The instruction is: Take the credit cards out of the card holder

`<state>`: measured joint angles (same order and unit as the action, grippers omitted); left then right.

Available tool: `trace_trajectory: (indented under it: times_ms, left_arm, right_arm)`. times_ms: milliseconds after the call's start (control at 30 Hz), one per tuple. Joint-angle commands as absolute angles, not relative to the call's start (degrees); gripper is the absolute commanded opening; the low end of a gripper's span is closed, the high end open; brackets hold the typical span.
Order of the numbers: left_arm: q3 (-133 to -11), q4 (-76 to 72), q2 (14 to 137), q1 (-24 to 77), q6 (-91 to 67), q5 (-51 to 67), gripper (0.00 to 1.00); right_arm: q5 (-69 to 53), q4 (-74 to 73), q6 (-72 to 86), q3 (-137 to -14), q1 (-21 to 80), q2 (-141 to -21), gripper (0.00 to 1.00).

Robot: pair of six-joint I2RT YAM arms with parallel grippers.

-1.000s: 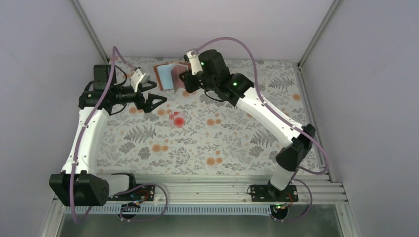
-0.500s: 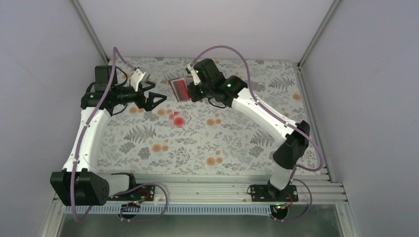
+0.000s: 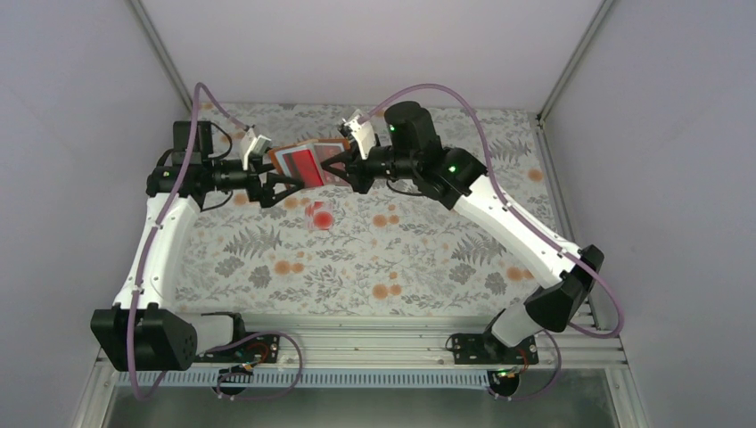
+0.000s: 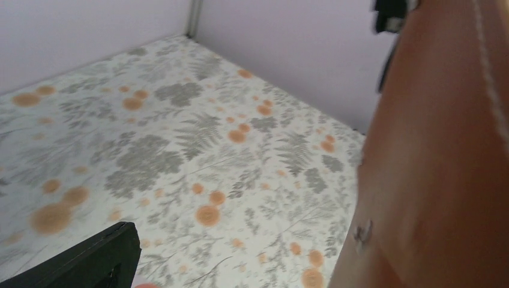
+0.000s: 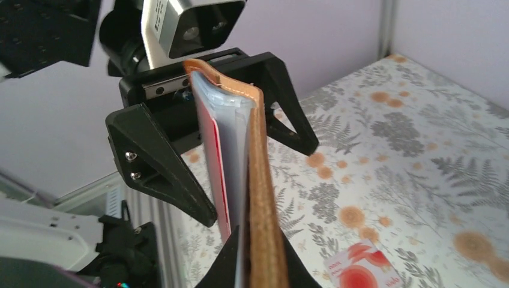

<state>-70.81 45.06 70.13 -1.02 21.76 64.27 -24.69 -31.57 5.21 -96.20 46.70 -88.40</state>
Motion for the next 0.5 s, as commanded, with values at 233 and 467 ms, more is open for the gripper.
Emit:
trace_trajectory:
  times_ms: [233, 467]
  left_arm:
    - [-74.91, 57.59, 69.02, -1.65, 37.58, 83.6, 0.11]
    - [-74.54, 55.53, 68.87, -1.76, 34.36, 81.66, 0.02]
  right_arm:
    - [-38.57, -26.45, 3.42, -93.23, 43.26, -86.97, 0.04]
    - [-35.93, -27.35, 3.98, -92.61, 40.91, -84.46, 0.39]
